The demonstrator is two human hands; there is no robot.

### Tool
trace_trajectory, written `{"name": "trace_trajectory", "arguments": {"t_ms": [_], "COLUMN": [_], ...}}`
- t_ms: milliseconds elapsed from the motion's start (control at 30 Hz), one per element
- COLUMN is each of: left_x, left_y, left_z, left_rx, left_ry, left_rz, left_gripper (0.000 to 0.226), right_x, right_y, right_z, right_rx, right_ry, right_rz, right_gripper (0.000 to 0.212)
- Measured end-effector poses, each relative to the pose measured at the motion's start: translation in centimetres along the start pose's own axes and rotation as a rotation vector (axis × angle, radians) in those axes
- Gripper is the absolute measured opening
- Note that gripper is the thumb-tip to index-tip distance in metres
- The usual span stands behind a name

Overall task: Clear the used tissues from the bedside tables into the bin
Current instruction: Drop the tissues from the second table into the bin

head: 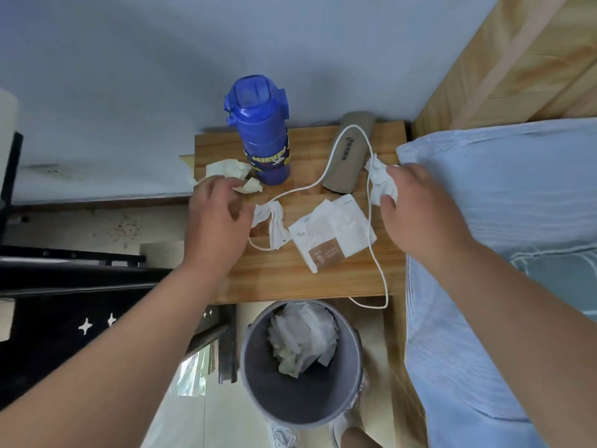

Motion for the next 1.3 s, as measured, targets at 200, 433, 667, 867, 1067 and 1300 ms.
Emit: {"name": "trace_trajectory", "arguments": {"t_ms": [200, 433, 667, 867, 1067, 1300], "left_x": [0.6, 1.6, -0.9, -0.7, 3.9, 6.1], "left_y": [1.1, 0.0, -1.8, 0.0, 2.5, 0.4], "left_z": [-3.7, -4.6, -3.2, -0.8, -0.7, -1.2], "left_rx": [0.055, 0.018, -0.097, -0.006, 0.157, 0.053], "left_ry": [-0.033, -0.059, 0.118, 0.047, -0.254, -0.350], "left_rz": [-0.128, -0.222, 0.058, 0.222, -0.214, -0.198], "left_gripper": [0.060, 0.042, 0.023, 0.024, 0.023, 0.028], "right_x": [3.1, 4.8, 3.4, -1.8, -2.4, 2.1], "right_y": [2.6, 3.3, 2.0, -0.3, -1.5, -2.2], "right_z": [-4.0, -3.4, -2.2, 0.2, 3.4, 7.1], "right_rx": [0.124, 0.082, 0.058, -0.042, -0.073, -0.030], "right_ry": [-0.176, -0.175, -0.124, 0.146, 0.185, 0.047], "right_rz": [-0.001, 0.047, 0.203, 0.020, -0.208, -0.338], "right_gripper": [0.048, 0.030, 0.006, 0.021, 0.007, 0.005]}}
Point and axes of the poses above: each hand's wrist, its own z-axis away from the middle knuckle, its own x-axis out of the palm, y = z × x, the point moved 8 cm from there along -z, towards the middle knuckle, and after that the axes turned 11 degrees about -y, right-handed, at the moved point
